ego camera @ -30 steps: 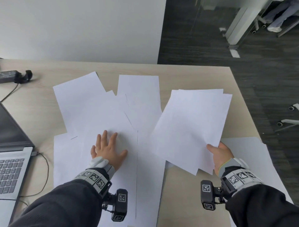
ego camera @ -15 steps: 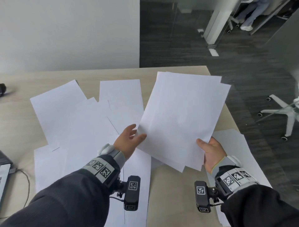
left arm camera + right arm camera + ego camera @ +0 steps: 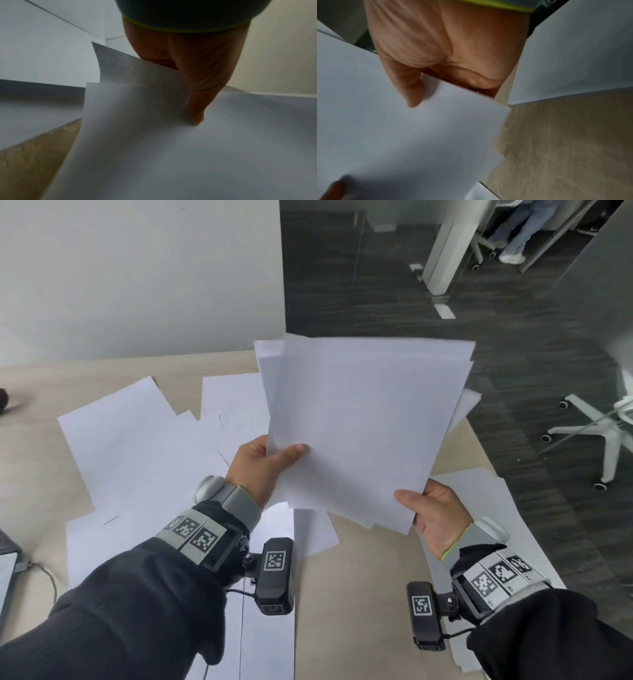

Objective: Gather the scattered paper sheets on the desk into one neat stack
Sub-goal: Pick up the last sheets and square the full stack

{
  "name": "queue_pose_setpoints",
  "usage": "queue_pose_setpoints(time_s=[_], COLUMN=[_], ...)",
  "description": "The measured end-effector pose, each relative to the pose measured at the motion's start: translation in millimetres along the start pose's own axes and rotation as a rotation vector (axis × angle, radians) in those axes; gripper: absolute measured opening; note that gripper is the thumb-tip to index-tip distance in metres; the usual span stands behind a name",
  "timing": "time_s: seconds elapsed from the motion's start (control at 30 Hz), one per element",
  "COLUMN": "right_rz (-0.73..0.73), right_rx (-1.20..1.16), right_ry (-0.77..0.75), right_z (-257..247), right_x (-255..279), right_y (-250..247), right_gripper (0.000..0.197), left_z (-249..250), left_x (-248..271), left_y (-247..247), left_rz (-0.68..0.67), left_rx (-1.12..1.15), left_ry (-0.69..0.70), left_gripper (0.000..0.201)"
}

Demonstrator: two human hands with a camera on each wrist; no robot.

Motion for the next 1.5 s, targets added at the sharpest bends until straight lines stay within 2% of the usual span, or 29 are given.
queue_pose_setpoints(time_s=[0.17, 0.27, 0.33, 0.43, 0.53, 0.6, 0.67, 0.7, 0.8, 0.93, 1.0, 1.03, 1.1, 1.23, 1.4, 1.5], right_rz=[0.030, 0.075, 0.129, 0.149, 0.062, 0.021, 0.044, 0.053, 0.029, 0.081, 0.130, 0.133, 0.137, 0.158, 0.180, 0.161], right_rx=[0.075, 0.194, 0.291, 0.337, 0.351, 0.339, 0.370, 0.396, 0.416, 0.407, 0.349, 0.352, 0.385, 0.460, 0.539, 0.566], right_ry=[-0.077, -0.025, -0.009, 0.000, 0.050, 0.058, 0.058, 0.047, 0.026, 0.014, 0.066, 0.095, 0.130, 0.216, 0.293, 0.302], right_z=[-13.2, -0.6, 9.0, 20.3, 22.7, 23.6, 23.1, 24.6, 24.7, 21.2, 23.5, 28.1, 40.0, 58.7, 78.6, 85.7], right_x=[8.1, 8.3, 11.1, 18.0, 25.8, 28.5, 29.5, 28.3, 29.8, 36.2, 33.0, 28.5, 19.0, 9.2, 4.0, 1.7], right_y=[-9.2, -15.8, -20.7, -26.6, -23.8, -22.6, -24.6, -27.7, -26.4, -23.3, -28.7, -32.8, -39.0, -47.1, -57.2, -55.1], right_gripper=[0.026, 0.025, 0.014, 0.010, 0.027, 0.045, 0.060, 0.059, 0.015, 0.012, 0.017, 0.013, 0.005, 0.018, 0.022, 0.023], left_z=[10.4, 1.0, -10.2, -23.0, -32.2, -35.2, -35.2, -34.8, -36.6, -46.0, -50.6, -54.1, -64.8, -87.4, -110.8, -119.2], left_x=[9.0, 21.6, 31.8, 47.0, 59.1, 65.7, 70.7, 73.2, 80.6, 92.0, 96.2, 98.5, 106.7, 142.3, 194.8, 208.3], left_y=[13.3, 22.7, 26.1, 25.5, 19.5, 16.5, 16.4, 17.3, 20.5, 20.3, 16.8, 10.7, -9.3, -55.5, -77.8, -79.0], left_rz=[-0.052, -0.110, -0.150, -0.220, -0.207, -0.159, -0.106, -0.087, -0.090, -0.139, -0.158, -0.140, -0.121, -0.184, -0.292, -0.343], left_rx=[0.144, 0.095, 0.031, -0.073, -0.197, -0.248, -0.219, -0.193, -0.174, -0.334, -0.517, -0.620, -0.823, -1.223, -1.398, -1.464], left_ry=[0.104, 0.094, 0.063, 0.016, -0.029, -0.037, -0.038, -0.041, -0.063, -0.092, -0.050, -0.036, -0.059, -0.240, -0.442, -0.499], left_gripper=[0.026, 0.024, 0.026, 0.040, 0.053, 0.046, 0.039, 0.039, 0.047, 0.039, 0.034, 0.035, 0.042, 0.070, 0.127, 0.141])
Point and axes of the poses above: each hand's wrist, its own x-axis away from the middle knuckle, its own y-axis out of the palm, z = x × y, the point moved 4 cm from there along -x, towards the middle knuckle, and after that the axes turned 12 degrees about y, right-handed, at the moved point
